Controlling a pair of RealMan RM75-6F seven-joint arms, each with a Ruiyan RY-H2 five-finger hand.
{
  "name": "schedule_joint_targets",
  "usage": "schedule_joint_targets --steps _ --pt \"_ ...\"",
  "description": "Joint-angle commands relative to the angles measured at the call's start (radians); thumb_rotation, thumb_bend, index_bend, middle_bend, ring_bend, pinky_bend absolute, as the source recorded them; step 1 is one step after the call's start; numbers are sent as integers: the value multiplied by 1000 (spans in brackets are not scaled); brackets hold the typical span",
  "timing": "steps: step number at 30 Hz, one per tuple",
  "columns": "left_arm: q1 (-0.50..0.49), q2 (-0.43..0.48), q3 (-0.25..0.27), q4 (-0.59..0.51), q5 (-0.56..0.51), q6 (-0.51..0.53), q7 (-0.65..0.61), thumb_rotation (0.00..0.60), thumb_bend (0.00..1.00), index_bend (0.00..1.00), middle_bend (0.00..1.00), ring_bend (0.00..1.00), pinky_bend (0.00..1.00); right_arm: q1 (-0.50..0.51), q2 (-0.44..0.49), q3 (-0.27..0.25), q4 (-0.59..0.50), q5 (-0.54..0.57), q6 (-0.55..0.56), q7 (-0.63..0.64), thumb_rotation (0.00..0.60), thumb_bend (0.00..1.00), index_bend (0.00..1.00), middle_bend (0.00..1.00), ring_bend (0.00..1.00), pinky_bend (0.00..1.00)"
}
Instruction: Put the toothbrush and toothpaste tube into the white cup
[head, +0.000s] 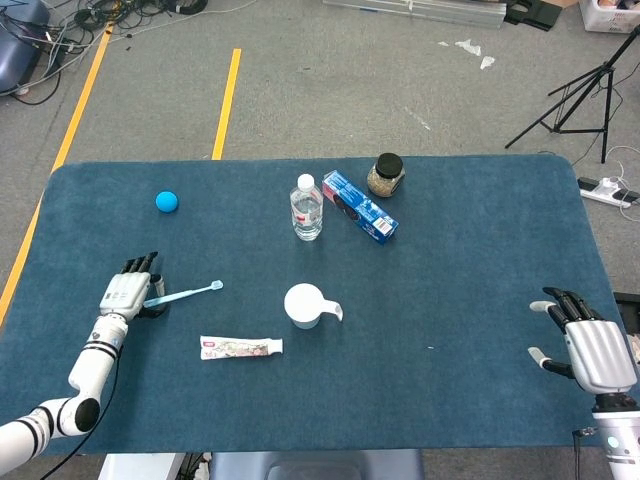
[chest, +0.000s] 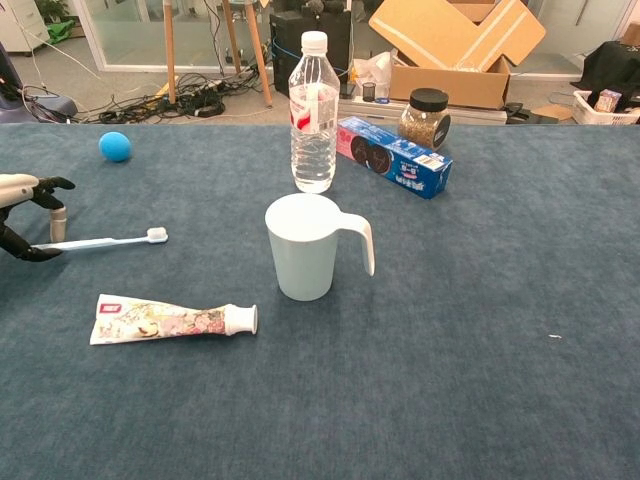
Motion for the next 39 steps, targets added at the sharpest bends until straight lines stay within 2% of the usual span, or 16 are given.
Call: schedule_joint_targets --steps 1,9,14,27,33,39 --pt "8 31 0 -45 19 30 10 600 462 553 0 0 0 0 0 0 0 0 -1 -2 600 98 353 225 186 446" --pt "16 93 5 -150 51 88 61 600 464 558 0 0 0 0 -1 0 -2 1 -1 -4 600 98 353 225 186 446" --pt "15 148 9 -241 87 148 136 600 465 559 0 0 0 -1 2 0 -3 -2 4 5 600 98 353 225 186 446" --pt "26 355 9 -514 161 285 322 600 464 560 0 0 0 -6 8 -2 -5 -12 14 17 600 98 353 225 186 446" --pt "26 437 2 -622 201 318 360 600 464 562 0 0 0 -5 6 -2 -5 -12 13 13 600 98 353 225 186 446" --pt "4 481 -1 -704 261 327 424 600 464 566 0 0 0 -6 7 -3 -6 -15 16 12 600 98 353 225 186 446"
